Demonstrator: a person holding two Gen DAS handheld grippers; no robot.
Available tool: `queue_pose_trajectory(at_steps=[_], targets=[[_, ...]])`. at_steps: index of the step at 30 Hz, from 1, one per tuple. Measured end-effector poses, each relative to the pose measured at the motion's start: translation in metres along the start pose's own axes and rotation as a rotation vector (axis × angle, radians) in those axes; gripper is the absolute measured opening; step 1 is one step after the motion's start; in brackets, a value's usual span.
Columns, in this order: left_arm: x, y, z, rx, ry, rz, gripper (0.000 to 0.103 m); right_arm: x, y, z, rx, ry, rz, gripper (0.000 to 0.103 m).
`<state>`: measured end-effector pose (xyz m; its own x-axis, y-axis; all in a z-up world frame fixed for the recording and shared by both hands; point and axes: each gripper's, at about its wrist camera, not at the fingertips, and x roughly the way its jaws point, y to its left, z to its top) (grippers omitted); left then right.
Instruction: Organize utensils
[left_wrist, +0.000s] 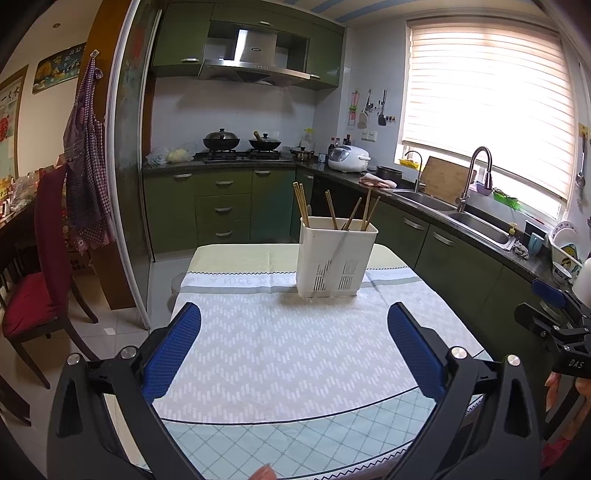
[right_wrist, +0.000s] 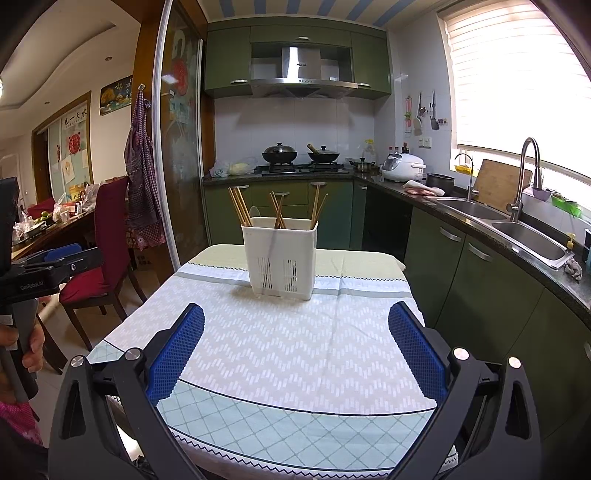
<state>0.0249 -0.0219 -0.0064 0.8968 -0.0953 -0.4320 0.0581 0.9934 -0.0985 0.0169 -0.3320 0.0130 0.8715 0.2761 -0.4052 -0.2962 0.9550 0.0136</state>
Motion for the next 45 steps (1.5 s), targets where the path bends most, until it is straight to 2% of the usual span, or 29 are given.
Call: queue_pose_trajectory(at_steps=[34, 45], targets=[[-0.001, 0.005, 0.002, 0.009, 0.003, 0.008, 0.096, 0.011, 0.013, -0.01, -0.004, 0.011, 0.006, 0.098], [0.004, 0.002, 0.003, 0.035, 0.027, 0.041, 0.096, 0.012, 0.012, -0.01, -0.004, 0.013, 0.005, 0.098]])
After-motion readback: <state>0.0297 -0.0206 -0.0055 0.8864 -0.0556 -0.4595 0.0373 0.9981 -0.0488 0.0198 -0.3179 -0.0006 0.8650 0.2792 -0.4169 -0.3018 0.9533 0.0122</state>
